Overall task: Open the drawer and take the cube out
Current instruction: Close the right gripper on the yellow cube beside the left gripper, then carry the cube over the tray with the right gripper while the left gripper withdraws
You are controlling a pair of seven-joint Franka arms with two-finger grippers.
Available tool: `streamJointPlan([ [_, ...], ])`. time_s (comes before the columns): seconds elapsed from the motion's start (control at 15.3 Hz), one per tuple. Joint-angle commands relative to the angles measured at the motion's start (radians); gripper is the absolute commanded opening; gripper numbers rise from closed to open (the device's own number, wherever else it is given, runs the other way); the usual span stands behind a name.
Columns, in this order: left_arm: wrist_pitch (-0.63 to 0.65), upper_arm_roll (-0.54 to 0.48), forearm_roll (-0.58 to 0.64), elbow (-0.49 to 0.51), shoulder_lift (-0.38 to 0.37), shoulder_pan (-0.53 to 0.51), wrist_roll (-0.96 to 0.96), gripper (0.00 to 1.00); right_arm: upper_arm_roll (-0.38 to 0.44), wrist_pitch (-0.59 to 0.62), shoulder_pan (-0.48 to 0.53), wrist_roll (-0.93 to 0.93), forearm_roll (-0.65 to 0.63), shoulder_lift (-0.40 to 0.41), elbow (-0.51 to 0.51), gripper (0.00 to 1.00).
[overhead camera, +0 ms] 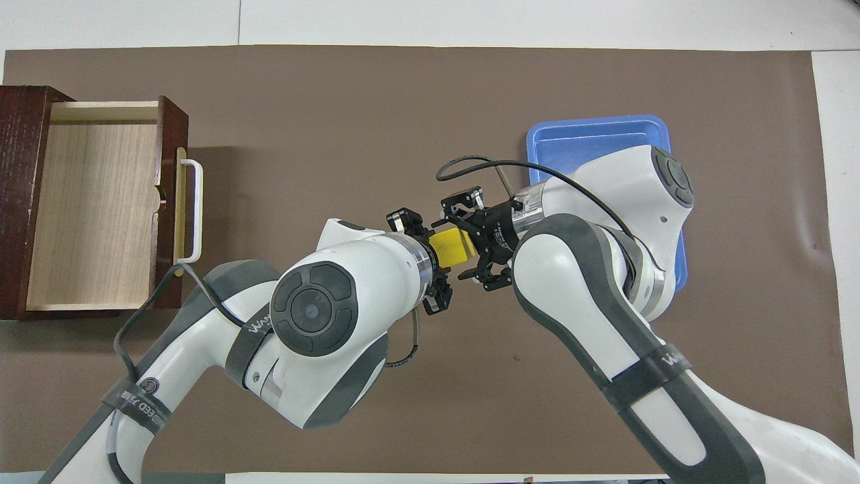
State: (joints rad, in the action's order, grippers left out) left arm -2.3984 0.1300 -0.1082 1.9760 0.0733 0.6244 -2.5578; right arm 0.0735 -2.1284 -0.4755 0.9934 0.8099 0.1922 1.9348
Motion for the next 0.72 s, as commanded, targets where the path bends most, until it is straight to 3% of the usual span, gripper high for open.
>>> streamJointPlan([
  [0.0, -0.024, -0.016, -0.018, 0.015, -0.009, 0.017, -0.001, 0.00, -0.001, -0.002, -0.002, 0.011, 0.028, 0.009, -0.011, 0.00],
  [0.39, -0.019, -0.016, -0.016, 0.017, -0.010, 0.015, 0.005, 0.00, 0.000, 0.007, 0.012, 0.001, 0.026, 0.012, -0.034, 0.00],
  [0.46, -0.016, -0.016, -0.016, 0.014, -0.009, 0.011, 0.005, 0.44, 0.000, 0.014, 0.014, 0.001, 0.026, 0.015, -0.042, 0.00],
  [0.52, -0.013, -0.018, -0.016, 0.007, -0.003, 0.006, 0.005, 0.99, 0.000, 0.022, 0.015, 0.001, 0.026, 0.021, -0.049, 0.00],
  [0.66, 0.014, -0.023, -0.008, 0.003, -0.004, -0.021, 0.007, 1.00, 0.000, 0.025, 0.021, 0.001, 0.026, 0.023, -0.057, 0.00],
])
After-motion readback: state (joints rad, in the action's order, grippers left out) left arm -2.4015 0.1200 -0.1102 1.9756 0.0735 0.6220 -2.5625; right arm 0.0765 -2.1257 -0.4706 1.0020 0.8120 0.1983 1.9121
